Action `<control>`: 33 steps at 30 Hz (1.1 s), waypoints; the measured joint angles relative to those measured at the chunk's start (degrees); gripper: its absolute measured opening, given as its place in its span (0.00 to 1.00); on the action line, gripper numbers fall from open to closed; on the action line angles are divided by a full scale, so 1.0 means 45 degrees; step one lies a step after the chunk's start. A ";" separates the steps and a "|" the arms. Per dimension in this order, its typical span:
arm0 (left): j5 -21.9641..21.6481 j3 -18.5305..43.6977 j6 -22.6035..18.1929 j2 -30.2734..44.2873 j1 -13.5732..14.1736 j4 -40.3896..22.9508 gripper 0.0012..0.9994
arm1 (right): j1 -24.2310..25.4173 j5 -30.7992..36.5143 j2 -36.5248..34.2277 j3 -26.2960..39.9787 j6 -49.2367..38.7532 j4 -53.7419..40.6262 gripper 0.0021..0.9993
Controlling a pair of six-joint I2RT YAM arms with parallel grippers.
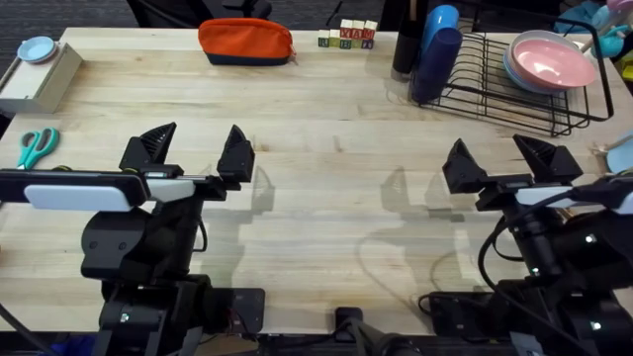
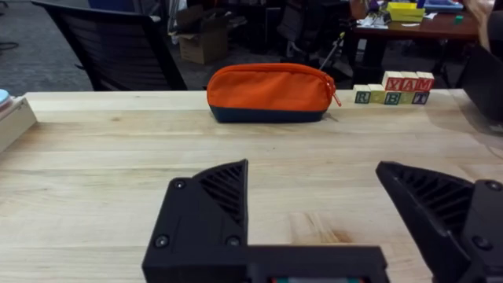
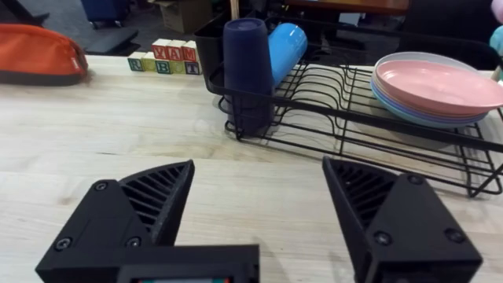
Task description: Pick up the spoon on the table one by one and put them onto the rack
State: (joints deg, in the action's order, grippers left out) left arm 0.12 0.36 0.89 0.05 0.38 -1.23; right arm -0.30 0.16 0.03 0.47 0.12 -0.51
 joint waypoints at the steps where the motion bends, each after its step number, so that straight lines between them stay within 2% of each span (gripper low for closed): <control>1: 0.0000 0.0000 0.0000 0.0000 0.0000 0.0000 0.99 | 0.0000 0.0000 0.0000 0.0000 0.0000 0.0000 0.99; 22: -0.0194 0.0013 -0.0005 0.0000 0.0005 -0.0072 0.99 | 0.0000 0.0242 -0.0005 0.0090 -0.0374 -0.0455 0.99; 26: -0.0263 0.0461 -0.0004 0.0001 0.0005 -0.1590 0.99 | 0.0000 0.0319 -0.0005 0.0919 -0.0368 -0.2281 0.99; 30: -0.0277 0.1864 0.0000 0.0382 0.0005 -0.3555 0.99 | 0.0000 0.0437 -0.0215 0.2034 -0.0369 -0.5417 0.99; 33: -0.0283 0.3028 -0.0005 0.1093 0.0005 -0.4556 0.99 | 0.0000 0.0442 -0.0736 0.3215 -0.0369 -0.6511 0.99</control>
State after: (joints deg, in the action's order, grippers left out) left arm -1.15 13.99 0.86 4.97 0.40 -21.74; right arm -0.30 2.15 -3.28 14.94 -1.54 -29.81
